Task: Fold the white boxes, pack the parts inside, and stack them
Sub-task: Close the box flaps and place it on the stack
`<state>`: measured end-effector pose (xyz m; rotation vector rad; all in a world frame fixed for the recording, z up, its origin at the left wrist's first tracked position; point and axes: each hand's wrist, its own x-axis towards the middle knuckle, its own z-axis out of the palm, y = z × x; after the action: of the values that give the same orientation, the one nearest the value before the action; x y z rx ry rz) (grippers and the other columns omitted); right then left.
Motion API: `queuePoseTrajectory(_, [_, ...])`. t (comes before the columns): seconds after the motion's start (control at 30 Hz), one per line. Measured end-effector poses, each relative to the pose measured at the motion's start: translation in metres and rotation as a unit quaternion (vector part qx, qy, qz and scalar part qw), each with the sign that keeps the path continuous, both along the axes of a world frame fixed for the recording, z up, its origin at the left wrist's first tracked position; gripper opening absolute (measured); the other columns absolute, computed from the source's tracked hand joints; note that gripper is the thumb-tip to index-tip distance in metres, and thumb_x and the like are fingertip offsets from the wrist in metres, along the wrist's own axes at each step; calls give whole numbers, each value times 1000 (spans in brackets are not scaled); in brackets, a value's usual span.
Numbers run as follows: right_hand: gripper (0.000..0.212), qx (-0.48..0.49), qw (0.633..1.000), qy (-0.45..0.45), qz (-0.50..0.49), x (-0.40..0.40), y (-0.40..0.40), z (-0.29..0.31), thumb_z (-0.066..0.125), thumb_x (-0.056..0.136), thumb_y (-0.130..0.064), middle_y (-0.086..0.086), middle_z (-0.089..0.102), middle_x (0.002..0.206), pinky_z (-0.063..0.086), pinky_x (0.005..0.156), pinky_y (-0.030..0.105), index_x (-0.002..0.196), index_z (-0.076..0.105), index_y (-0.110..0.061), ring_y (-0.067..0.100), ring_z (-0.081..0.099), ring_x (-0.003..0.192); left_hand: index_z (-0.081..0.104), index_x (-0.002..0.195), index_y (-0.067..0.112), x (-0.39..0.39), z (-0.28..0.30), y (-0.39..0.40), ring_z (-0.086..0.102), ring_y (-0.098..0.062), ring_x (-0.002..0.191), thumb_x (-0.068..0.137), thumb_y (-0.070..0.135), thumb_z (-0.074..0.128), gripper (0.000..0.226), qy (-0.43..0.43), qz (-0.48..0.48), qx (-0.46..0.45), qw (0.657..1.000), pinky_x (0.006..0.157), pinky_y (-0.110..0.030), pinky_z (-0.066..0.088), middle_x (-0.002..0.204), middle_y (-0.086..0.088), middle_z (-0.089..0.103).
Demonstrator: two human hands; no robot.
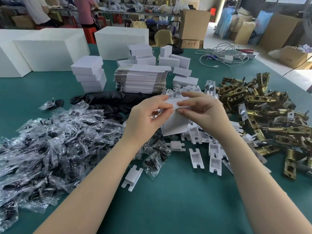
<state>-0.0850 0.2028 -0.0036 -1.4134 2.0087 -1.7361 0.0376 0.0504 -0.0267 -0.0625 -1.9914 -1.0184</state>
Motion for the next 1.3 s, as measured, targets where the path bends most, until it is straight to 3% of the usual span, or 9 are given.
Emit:
queuePoseTrajectory(0.1, [47, -7, 998, -51, 31, -1, -3, -5, 77, 83, -11, 1, 70, 110, 57, 86, 28, 120, 62, -37, 14, 69, 91, 69, 92, 26, -1, 7, 3, 66, -4, 99, 87, 22, 70, 6, -52, 4, 30, 998, 79, -29, 59, 110, 15, 66])
queuePoseTrajectory(0.2, [68, 122, 992, -36, 9, -3, -2, -16, 78, 83, -14, 6, 70, 101, 58, 87, 32, 138, 45, -35, 14, 69, 92, 65, 110, 33, 2, 20, -6, 55, 9, 91, 89, 23, 68, 24, -145, 17, 1, 989, 78, -13, 50, 101, 29, 57])
queuePoseTrajectory(0.3, [50, 224, 973, 53, -16, 1, -3, -25, 78, 82, -18, -10, 68, 106, 56, 84, 27, 125, 55, -28, -1, 63, 93, 49, 140, 35, 7, 30, -17, 41, 15, 95, 88, 28, 64, 55, -265, 17, -99, 959, 82, 0, 32, 111, 23, 48])
queuePoseTrajectory(0.4, [46, 201, 977, 68, -17, 6, -2, -25, 78, 81, -15, -19, 64, 102, 46, 73, 10, 114, 56, -38, -8, 60, 88, 51, 137, 29, 8, 30, -18, 50, 4, 92, 88, 40, 68, 53, -311, 40, -114, 943, 77, -12, 35, 116, 14, 56])
queuePoseTrajectory(0.57, [47, 22, 991, -117, -62, 18, -4, -25, 71, 89, -12, -8, 58, 119, 61, 77, 31, 122, 52, -41, 11, 69, 92, 52, 115, 26, 7, 31, -19, 65, 3, 87, 93, 35, 64, 27, -231, -4, 203, 952, 64, -12, 53, 108, 12, 62])
queuePoseTrajectory(0.73, [47, -90, 954, -260, -116, 40, -20, -33, 62, 96, -13, -1, 63, 134, 51, 101, 33, 142, 50, -15, 8, 61, 119, 53, 110, 18, -1, 26, -1, 66, -21, 102, 99, 29, 57, 17, -149, -58, 514, 843, 67, -31, 60, 115, -7, 64])
queuePoseTrajectory(0.97, [46, -28, 975, -200, -92, 35, -8, -35, 52, 101, -26, -23, 55, 135, 44, 103, 16, 147, 44, -25, -12, 51, 121, 58, 109, 16, 5, 38, -16, 61, -18, 96, 100, 36, 54, 23, -249, -20, 495, 832, 63, -23, 53, 110, -5, 66])
queuePoseTrajectory(1.13, [34, -40, 978, -147, -144, 40, -8, -46, 54, 100, -17, -21, 71, 109, 54, 86, 19, 126, 55, -39, -2, 64, 107, 55, 102, 15, 11, 75, -66, 61, -19, 90, 95, 31, 62, 19, -52, 22, 680, 731, 60, -26, 51, 102, -6, 65])
queuePoseTrajectory(1.3, [41, 19, 986, -95, -135, 44, -9, -50, 57, 99, -16, -31, 67, 102, 49, 75, 8, 113, 52, -54, -5, 64, 96, 52, 117, 15, 1, 123, -145, 56, -18, 91, 95, 37, 59, 32, 55, 123, 663, 737, 84, -34, 56, 107, -3, 58])
